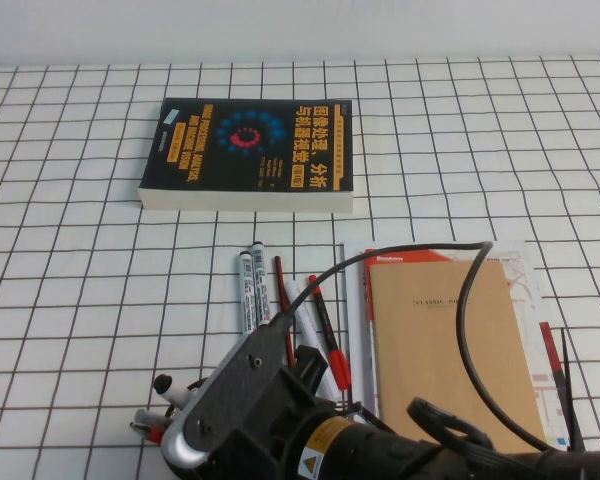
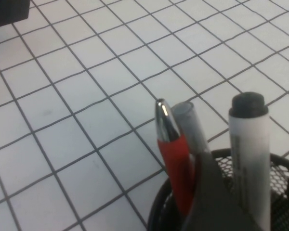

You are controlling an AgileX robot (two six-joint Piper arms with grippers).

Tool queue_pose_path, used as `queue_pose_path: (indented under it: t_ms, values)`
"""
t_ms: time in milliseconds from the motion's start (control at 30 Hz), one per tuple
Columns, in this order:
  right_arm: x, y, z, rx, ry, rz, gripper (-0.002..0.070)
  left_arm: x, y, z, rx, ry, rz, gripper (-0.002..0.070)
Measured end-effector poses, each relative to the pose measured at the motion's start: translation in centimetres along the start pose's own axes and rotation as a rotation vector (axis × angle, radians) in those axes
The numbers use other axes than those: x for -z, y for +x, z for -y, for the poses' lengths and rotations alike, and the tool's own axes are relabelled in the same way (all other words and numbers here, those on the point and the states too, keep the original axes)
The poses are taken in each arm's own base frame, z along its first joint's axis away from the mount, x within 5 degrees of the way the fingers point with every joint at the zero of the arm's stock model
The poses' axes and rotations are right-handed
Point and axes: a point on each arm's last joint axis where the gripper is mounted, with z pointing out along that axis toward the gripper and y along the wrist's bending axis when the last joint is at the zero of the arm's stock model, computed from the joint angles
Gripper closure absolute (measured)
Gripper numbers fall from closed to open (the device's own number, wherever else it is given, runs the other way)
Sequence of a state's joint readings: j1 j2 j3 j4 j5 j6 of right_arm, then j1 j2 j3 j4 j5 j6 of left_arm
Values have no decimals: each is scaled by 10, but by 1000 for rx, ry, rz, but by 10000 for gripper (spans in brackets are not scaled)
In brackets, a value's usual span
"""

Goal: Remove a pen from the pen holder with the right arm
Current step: 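Take a marker out of the pen holder and lay it on the table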

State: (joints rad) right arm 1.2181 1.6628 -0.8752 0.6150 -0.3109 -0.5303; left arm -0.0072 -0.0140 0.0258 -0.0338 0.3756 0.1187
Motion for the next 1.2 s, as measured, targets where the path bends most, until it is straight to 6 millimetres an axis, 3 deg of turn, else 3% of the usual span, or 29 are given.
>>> queue_pose_path:
  t_ms: [533, 700, 867, 1200]
  values:
    - [-11, 2, 1, 47, 30, 20, 365, 0, 0, 0, -2, -1, 0, 680]
    - [-11, 2, 1, 45, 31, 18, 426, 0, 0, 0, -2, -1, 0, 679]
    - [-11, 2, 1, 45, 31, 18, 535, 0, 0, 0, -2, -1, 0, 679]
    - [-11, 1, 1, 45, 31, 20, 543, 0, 0, 0, -2, -1, 0, 679]
